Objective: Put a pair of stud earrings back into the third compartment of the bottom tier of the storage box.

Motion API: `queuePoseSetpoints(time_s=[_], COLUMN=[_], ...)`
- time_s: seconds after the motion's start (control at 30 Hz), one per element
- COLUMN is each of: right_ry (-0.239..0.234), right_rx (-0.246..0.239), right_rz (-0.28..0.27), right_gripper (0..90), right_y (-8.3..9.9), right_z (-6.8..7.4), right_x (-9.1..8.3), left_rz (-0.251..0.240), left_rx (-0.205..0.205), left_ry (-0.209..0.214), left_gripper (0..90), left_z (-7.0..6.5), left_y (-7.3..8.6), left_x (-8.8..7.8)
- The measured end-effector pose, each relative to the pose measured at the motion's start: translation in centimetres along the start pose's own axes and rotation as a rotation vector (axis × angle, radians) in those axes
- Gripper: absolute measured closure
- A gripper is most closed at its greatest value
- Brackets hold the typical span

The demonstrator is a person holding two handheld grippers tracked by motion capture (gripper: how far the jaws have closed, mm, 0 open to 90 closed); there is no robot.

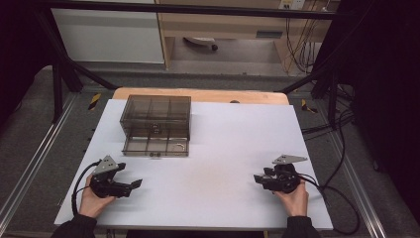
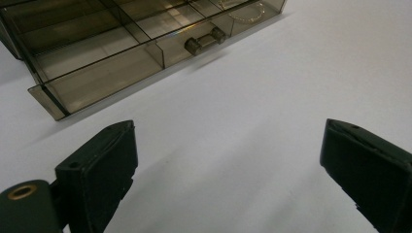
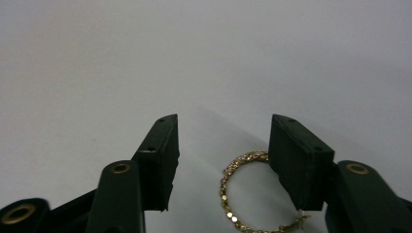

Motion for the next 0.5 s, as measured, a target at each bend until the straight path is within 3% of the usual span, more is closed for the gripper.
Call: queuePoseSetpoints(time_s=[0.2,0.5], right_ry=[0.045,0.069], right_rx=[-0.012,-0.007], right_rz=[0.005,0.027], right_gripper=[52.1,64.8], right_y=[0.3,0.9], right_z=[-1.0,-2.2], right_x=[-0.1,-0.6], left_rz=[0.002,0.002], left_rx=[0.001,0.001], left_ry=[0.000,0.000], left_gripper=[6.3,6.5], left_z=[0.0,0.0], left_y=[0.0,0.0], left_x=[0.0,0.0])
Point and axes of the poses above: each handheld gripper's, and its own axes: x roughly forward along the jaws, y roughly out of its underside, z roughly to its left, the point moved 1 cm from there along x, roughly forward along the jaws, and after that the axes turned 6 degrees about -y, right-handed, at the moved point
